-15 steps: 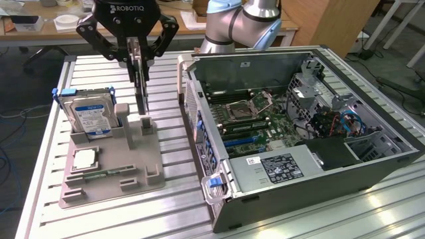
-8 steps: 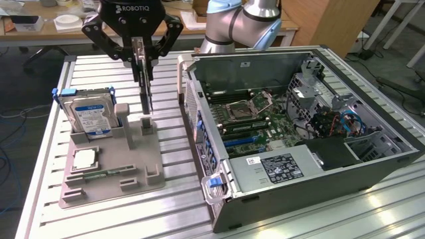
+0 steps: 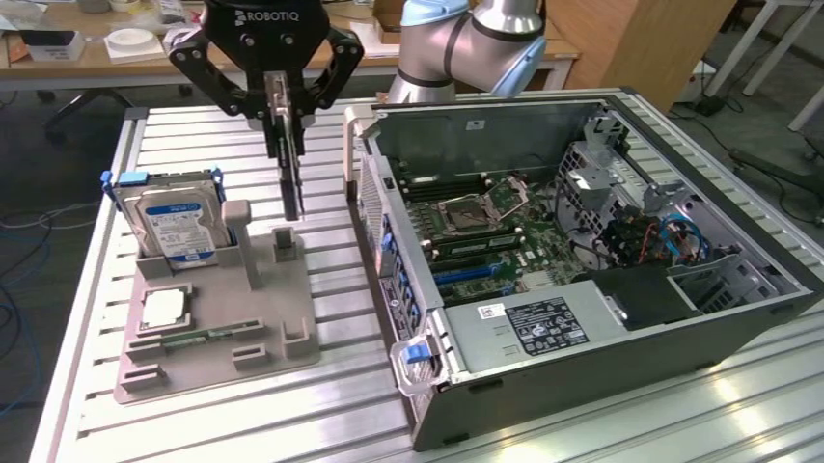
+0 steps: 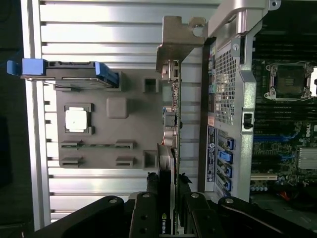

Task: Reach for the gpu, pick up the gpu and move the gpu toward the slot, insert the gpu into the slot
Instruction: 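Pick up the gpu and move the gpu toward the slot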

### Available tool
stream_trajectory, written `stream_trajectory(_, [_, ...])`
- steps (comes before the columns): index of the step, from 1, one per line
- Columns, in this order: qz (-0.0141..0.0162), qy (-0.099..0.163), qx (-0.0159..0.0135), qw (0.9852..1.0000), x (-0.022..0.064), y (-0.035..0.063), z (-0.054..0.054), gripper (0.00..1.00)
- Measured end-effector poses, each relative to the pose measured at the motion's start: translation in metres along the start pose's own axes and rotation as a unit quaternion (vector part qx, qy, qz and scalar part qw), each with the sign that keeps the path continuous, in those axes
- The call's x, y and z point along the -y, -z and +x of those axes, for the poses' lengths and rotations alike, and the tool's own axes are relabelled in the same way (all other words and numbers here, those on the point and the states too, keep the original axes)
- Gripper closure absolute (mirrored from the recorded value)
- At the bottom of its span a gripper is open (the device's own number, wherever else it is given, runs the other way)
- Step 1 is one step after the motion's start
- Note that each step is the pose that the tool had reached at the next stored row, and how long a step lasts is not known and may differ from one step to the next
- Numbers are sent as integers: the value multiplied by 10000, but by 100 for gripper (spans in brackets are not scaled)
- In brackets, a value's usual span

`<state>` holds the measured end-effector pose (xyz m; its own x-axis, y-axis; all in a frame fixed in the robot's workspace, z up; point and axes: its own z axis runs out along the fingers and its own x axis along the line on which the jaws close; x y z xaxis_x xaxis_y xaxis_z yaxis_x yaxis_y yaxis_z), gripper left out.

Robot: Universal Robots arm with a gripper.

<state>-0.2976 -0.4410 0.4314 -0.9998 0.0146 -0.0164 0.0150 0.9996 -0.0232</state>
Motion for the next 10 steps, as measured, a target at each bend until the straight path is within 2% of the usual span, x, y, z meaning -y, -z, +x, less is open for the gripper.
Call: stream_trajectory(10, [0, 0, 0, 10000, -1, -1, -80, 74])
